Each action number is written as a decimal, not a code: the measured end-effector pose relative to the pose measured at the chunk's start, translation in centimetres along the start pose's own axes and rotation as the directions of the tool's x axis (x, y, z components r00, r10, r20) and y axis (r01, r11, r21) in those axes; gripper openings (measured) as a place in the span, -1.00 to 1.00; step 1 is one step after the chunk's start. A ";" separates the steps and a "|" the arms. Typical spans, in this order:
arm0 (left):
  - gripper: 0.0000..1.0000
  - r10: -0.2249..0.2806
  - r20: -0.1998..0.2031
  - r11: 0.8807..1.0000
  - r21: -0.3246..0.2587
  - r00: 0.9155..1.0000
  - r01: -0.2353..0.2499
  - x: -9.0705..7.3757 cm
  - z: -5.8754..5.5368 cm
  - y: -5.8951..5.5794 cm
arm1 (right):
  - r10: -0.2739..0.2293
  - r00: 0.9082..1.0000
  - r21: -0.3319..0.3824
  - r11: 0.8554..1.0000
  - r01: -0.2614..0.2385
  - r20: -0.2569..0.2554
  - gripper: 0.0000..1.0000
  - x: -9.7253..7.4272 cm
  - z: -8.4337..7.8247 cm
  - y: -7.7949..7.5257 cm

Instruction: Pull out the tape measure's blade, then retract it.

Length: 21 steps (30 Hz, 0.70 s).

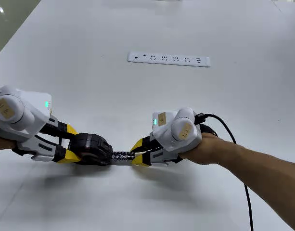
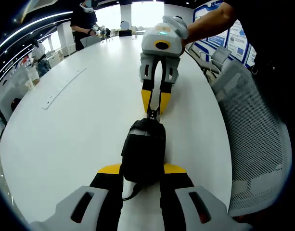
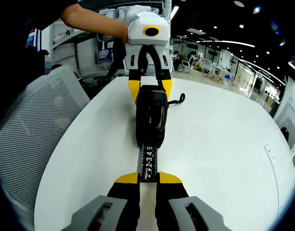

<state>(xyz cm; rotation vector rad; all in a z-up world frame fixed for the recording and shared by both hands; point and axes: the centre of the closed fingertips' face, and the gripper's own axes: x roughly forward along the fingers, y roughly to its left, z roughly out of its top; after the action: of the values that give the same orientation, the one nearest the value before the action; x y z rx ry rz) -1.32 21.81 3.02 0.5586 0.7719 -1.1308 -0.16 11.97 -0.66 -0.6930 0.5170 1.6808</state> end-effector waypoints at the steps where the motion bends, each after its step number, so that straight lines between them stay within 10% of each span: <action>1: -0.54 0.000 0.000 1.000 -0.001 1.000 0.000 0.0 0.0 0.0 | -0.002 1.000 -0.001 1.000 0.002 -0.002 -0.85 -0.1 -0.1 0.0; 21: -0.54 -0.004 -0.001 1.000 -0.003 1.000 0.004 0.1 0.0 0.0 | -0.008 1.000 0.003 1.000 0.008 -0.022 -0.85 -1.9 -2.0 0.2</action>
<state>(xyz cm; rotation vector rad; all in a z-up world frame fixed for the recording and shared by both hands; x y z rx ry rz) -1.31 21.74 3.00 0.5553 0.7753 -1.1327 0.25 9.26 -0.77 -0.7108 0.5312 1.6662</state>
